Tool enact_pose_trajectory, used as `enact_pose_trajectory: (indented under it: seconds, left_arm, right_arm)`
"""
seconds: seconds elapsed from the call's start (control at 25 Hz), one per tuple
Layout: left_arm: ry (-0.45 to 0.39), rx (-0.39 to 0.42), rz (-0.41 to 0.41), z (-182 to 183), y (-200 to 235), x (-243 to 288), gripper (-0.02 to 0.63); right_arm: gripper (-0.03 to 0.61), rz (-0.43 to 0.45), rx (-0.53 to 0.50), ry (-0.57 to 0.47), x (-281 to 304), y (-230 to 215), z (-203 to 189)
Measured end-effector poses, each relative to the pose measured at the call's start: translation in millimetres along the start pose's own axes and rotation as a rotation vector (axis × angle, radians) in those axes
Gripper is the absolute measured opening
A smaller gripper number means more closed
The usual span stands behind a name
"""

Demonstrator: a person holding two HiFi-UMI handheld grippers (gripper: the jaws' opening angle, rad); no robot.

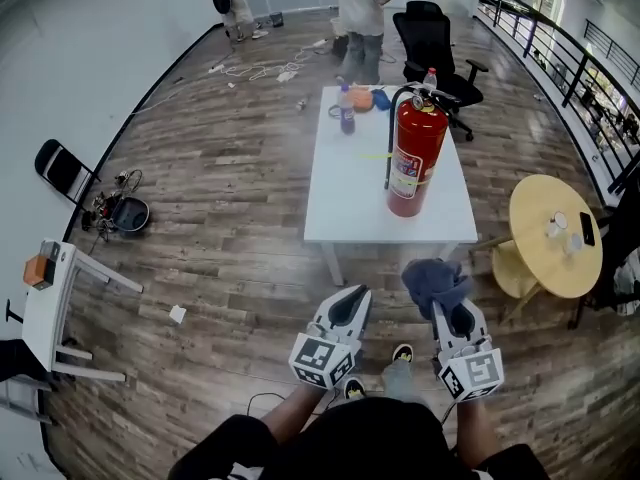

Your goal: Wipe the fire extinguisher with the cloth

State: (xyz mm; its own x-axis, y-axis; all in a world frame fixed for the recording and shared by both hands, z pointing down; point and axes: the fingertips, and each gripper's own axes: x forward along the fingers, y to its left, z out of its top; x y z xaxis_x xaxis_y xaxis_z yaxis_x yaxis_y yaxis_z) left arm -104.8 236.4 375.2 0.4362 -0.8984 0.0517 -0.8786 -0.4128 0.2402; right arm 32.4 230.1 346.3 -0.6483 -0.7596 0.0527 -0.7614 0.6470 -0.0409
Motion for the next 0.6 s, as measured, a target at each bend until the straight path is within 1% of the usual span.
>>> enact_pose_trajectory:
  seconds: [0.12, 0.24, 0.32, 0.44, 0.6]
  left_arm:
    - [0.014, 0.008, -0.01, -1.3, 10.3, 24.6, 0.046]
    - [0.019, 0.013, -0.012, -0.1, 19.4, 59.2, 0.046]
    - [0.022, 0.021, -0.015, 3.8, 26.8, 89.1, 0.046]
    - [0.022, 0.018, -0.011, 14.2, 38.1, 137.8, 0.046]
    - [0.018, 0.035, 0.012, 31.6, 53.7, 203.4, 0.046]
  right_arm:
    - [0.071, -0.015, 0.0, 0.007, 15.1, -17.1, -5.0]
    - [0.071, -0.029, -0.012, 0.012, 38.2, -44.5, -7.2]
    - [0.071, -0.036, -0.016, -0.004, 57.7, -69.5, -4.4]
    - [0.071, -0.029, 0.012, -0.032, 88.1, -112.8, 2.0]
    - [0.071, -0.016, 0.038, -0.051, 127.1, -170.0, 13.8]
